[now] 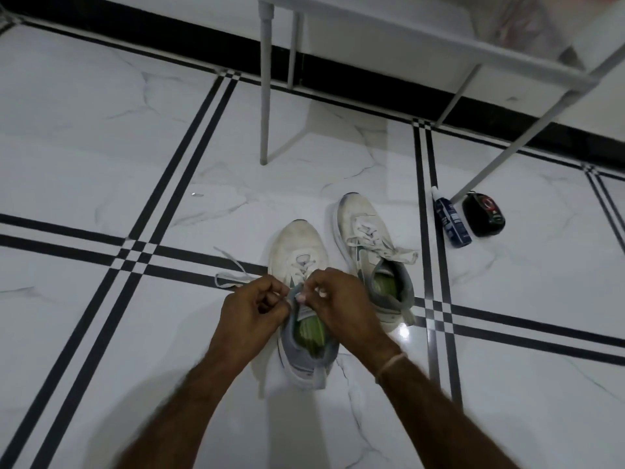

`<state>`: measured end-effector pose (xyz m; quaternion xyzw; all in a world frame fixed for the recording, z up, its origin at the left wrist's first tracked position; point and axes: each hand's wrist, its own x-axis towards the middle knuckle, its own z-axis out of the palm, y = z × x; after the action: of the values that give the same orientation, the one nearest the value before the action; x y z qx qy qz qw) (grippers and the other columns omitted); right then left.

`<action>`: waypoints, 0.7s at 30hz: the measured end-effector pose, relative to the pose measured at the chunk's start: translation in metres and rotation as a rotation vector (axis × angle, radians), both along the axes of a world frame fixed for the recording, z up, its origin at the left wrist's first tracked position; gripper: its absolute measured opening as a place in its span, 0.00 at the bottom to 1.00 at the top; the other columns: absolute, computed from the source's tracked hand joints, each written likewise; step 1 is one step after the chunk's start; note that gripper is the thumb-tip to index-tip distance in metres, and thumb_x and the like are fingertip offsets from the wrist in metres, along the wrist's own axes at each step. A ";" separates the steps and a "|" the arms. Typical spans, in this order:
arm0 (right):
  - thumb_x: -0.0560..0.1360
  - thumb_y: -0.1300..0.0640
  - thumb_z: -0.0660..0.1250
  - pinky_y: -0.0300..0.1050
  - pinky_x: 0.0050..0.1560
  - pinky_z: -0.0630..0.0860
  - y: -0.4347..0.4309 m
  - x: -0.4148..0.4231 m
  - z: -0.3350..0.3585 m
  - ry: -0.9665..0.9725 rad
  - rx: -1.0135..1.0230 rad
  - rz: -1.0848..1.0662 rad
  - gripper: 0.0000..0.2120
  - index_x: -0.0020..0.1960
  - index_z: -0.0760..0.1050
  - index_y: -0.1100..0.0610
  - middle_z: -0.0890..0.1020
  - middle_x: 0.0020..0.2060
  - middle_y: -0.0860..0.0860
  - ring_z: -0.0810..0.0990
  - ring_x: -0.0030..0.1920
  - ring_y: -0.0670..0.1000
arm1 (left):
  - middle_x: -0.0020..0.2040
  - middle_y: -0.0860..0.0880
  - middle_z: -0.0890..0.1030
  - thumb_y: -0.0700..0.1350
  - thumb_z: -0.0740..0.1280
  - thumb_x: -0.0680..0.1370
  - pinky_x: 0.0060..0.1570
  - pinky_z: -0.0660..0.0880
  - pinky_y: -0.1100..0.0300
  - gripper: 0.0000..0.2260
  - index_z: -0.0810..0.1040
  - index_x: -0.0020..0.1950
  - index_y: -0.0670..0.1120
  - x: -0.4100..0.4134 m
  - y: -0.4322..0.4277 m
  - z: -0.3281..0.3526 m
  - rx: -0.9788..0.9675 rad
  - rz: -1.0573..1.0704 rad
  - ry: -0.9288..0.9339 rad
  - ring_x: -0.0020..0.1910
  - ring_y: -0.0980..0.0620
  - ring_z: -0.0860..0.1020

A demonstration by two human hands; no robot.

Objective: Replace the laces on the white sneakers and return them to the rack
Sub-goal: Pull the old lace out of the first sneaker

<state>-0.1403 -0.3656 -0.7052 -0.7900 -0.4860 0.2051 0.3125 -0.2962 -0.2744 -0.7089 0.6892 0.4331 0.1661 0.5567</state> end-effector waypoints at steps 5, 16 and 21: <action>0.84 0.59 0.60 0.46 0.42 0.73 -0.006 -0.004 0.014 1.135 0.314 -0.508 0.10 0.44 0.73 0.56 0.83 0.40 0.52 0.77 0.38 0.52 | 0.33 0.48 0.81 0.36 0.73 0.72 0.42 0.80 0.49 0.08 0.81 0.43 0.49 -0.003 0.001 -0.001 0.009 -0.039 -0.041 0.35 0.46 0.80; 0.84 0.57 0.62 0.43 0.37 0.73 0.003 0.011 0.024 0.931 0.331 -0.488 0.12 0.42 0.74 0.56 0.78 0.35 0.49 0.75 0.36 0.48 | 0.33 0.49 0.79 0.36 0.73 0.73 0.40 0.78 0.53 0.11 0.80 0.47 0.51 -0.009 0.003 -0.002 0.050 -0.096 -0.040 0.35 0.48 0.78; 0.86 0.57 0.57 0.37 0.28 0.70 0.011 0.034 0.029 1.199 0.341 -0.737 0.12 0.44 0.70 0.55 0.75 0.33 0.51 0.74 0.30 0.47 | 0.33 0.47 0.79 0.37 0.73 0.73 0.39 0.77 0.52 0.11 0.79 0.47 0.52 -0.016 0.003 -0.004 0.027 -0.143 -0.005 0.34 0.47 0.77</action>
<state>-0.1060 -0.3546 -0.6759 -0.5943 0.0416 0.4058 0.6931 -0.3117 -0.2714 -0.7124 0.7255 0.3790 0.1332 0.5588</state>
